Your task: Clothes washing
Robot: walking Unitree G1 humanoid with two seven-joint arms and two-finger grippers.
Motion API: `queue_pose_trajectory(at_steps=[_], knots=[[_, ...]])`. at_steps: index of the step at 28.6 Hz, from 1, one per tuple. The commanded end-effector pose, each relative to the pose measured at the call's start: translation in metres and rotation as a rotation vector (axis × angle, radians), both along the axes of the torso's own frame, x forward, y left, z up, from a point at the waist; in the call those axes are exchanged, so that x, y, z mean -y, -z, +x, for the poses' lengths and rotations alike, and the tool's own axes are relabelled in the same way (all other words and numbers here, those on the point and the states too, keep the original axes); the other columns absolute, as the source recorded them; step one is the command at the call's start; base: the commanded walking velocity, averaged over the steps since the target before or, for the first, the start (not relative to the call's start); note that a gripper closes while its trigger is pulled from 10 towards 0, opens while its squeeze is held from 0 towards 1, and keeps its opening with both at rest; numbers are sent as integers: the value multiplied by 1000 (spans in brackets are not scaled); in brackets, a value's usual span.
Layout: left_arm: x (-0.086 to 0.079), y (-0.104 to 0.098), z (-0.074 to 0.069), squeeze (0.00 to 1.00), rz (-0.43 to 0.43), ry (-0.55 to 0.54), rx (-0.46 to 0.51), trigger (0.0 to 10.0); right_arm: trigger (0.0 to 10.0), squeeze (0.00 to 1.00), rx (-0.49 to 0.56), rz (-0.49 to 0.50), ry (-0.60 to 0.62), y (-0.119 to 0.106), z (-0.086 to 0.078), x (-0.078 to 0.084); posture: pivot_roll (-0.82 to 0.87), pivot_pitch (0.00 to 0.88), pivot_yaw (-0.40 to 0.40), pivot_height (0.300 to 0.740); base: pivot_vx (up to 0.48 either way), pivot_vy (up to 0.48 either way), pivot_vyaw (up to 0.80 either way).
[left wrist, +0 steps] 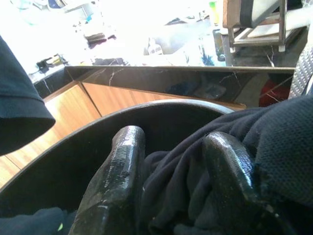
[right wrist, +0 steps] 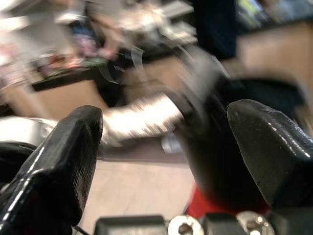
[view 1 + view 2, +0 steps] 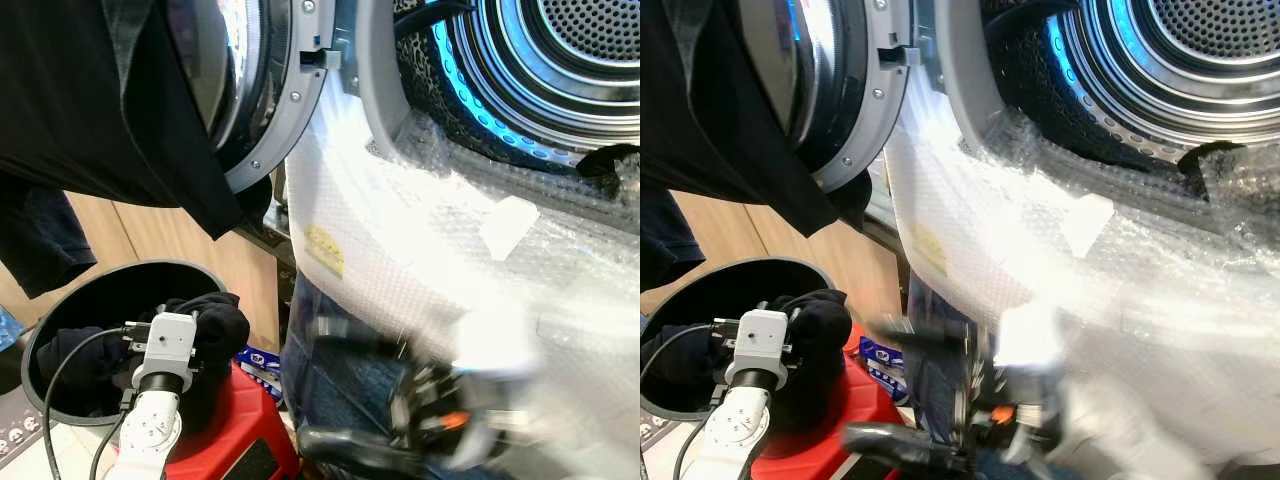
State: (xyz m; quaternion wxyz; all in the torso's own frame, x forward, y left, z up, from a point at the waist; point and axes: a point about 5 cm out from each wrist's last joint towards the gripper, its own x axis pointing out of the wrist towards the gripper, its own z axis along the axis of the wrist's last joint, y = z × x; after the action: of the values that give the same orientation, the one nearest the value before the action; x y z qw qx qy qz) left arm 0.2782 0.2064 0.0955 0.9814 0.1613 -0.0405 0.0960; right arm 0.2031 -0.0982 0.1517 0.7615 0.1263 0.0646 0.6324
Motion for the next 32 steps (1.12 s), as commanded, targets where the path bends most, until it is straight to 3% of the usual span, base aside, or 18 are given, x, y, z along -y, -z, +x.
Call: queue_pose_trajectory(at_steps=[1,4,5,10,14,15,16,19,24,25,26,28,30,32], knots=[[0,-4,-2,0,0,-6,24,10000,10000,0,-30,-29,71,19,8,7,53,101,-26,740,0,0,0],[-4,-8,-6,0,8,-29,48,10000,10000,0,-182,-81,270,65,20,25,65,102,-27,740,0,0,0],[-4,-8,-6,0,8,-29,48,10000,10000,0,-182,-81,270,65,20,25,65,102,-27,740,0,0,0],[-13,-9,-12,0,8,-61,51,10000,10000,0,-372,-131,610,121,27,57,70,108,-22,740,0,0,0],[-14,-8,-13,0,7,-65,50,10000,10000,0,-411,-204,689,139,25,65,71,108,-21,740,0,0,0],[-13,-9,-13,0,5,-68,51,10000,10000,0,-459,-288,747,162,18,73,78,107,-23,740,0,0,0],[-13,-9,-13,0,5,-68,51,10000,10000,0,-459,-288,747,162,18,73,78,107,-23,740,0,0,0],[-13,-10,-13,0,3,-71,56,10000,10000,0,-561,-383,892,189,6,88,82,110,-20,740,0,0,0],[-14,-12,-14,0,2,-72,57,10000,10000,0,-627,-446,1002,204,-2,98,81,109,-19,740,0,0,0],[-14,-13,-14,0,3,-73,59,10000,10000,0,-698,-486,1032,216,-17,102,84,108,-18,740,0,0,0],[-14,-13,-14,0,3,-73,59,10000,10000,0,-698,-486,1032,216,-17,102,84,108,-18,740,0,0,0],[-15,-14,-13,0,3,-75,62,10000,10000,0,-754,-558,1047,227,-33,106,85,108,-16,740,0,0,0],[-15,-14,-12,0,0,-77,62,10000,10000,0,-845,-726,1104,242,-55,113,77,109,-13,740,0,0,0],[-15,-14,-12,0,-2,-76,62,10000,10000,0,-864,-759,1113,245,-60,114,77,109,-13,740,0,0,0]])
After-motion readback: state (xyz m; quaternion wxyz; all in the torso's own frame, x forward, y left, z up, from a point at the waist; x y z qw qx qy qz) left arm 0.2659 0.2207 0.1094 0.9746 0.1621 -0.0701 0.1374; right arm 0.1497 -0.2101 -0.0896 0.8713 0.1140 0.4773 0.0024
